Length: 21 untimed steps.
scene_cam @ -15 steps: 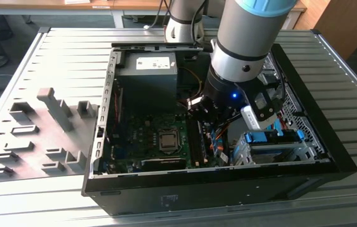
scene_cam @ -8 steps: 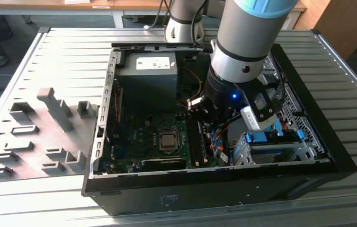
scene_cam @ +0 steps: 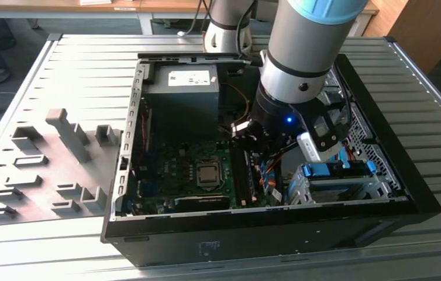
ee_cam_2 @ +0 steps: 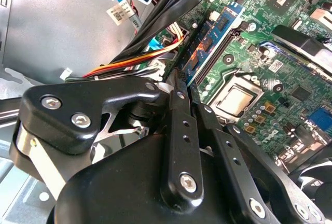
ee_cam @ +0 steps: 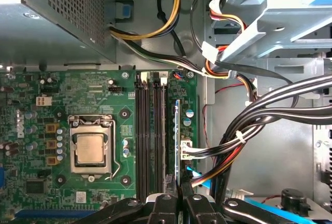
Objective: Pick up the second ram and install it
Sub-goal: 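Insert the second ram into the second slot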
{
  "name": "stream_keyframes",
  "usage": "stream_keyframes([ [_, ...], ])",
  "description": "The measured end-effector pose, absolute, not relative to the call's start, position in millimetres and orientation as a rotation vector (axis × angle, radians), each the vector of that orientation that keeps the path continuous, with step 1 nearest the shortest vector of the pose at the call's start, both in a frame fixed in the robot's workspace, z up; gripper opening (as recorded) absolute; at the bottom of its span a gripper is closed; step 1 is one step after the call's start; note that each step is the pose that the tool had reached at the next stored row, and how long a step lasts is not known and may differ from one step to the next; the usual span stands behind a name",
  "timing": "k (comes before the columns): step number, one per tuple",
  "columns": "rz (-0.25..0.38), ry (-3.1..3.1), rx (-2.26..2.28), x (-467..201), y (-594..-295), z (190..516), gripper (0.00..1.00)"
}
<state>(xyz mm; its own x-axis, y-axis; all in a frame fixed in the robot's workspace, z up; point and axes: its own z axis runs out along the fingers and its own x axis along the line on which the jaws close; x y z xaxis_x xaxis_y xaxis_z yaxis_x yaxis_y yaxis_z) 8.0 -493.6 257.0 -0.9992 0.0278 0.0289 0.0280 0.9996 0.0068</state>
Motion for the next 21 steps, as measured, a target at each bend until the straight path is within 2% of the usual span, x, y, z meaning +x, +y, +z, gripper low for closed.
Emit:
stream_keyframes([
  [21, -0.008, -3.112, -0.044, 9, -494, 245, 0.14],
])
